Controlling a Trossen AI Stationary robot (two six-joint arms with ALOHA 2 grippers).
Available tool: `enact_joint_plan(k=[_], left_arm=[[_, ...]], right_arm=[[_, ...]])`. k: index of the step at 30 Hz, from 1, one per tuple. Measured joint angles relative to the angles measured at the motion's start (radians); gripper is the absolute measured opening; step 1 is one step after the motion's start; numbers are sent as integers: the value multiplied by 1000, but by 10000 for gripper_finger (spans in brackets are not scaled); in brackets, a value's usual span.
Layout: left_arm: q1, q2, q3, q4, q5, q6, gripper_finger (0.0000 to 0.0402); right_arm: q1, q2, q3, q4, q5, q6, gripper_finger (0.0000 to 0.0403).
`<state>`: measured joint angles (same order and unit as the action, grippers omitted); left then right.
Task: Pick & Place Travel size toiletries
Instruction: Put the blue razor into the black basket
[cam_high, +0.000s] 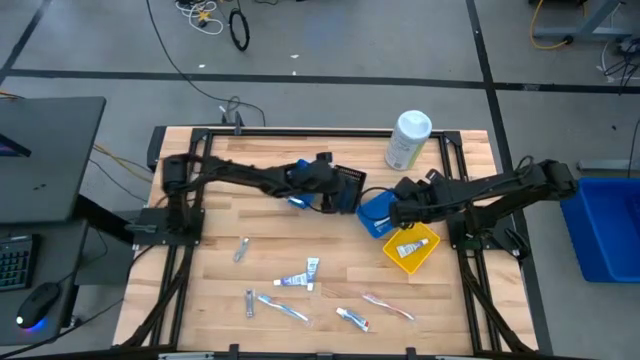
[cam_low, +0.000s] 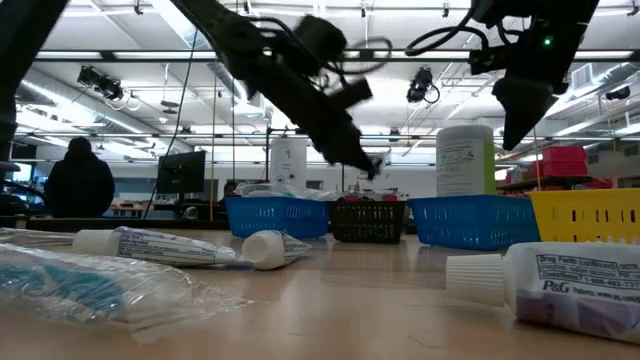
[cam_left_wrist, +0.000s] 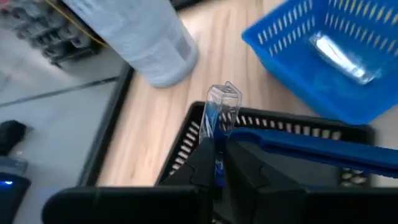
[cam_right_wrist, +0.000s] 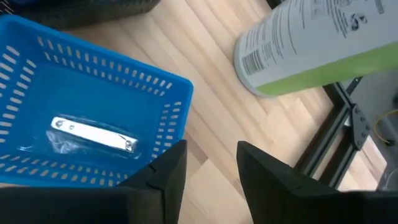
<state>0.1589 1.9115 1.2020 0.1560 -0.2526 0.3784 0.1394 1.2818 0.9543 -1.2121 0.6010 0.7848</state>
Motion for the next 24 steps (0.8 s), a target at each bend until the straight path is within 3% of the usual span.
enact_joint_plan(k=[3, 6, 11, 20, 24], left_arm=[[17, 97, 107, -99, -10, 48, 29], [21, 174, 195, -204, -96, 90, 29], [21, 245, 294, -311, -149, 125, 29], [21, 252, 322, -350, -153, 187, 30], [22, 251, 322, -394, -82, 212, 36]], right_arm=[[0, 0, -22, 8, 0, 13, 152], [0, 0, -46, 15, -9, 23, 156], [1, 0, -69, 12, -44, 55, 158], [19, 0, -103, 36, -87, 76, 145], [28, 0, -103, 60, -88, 74, 147]])
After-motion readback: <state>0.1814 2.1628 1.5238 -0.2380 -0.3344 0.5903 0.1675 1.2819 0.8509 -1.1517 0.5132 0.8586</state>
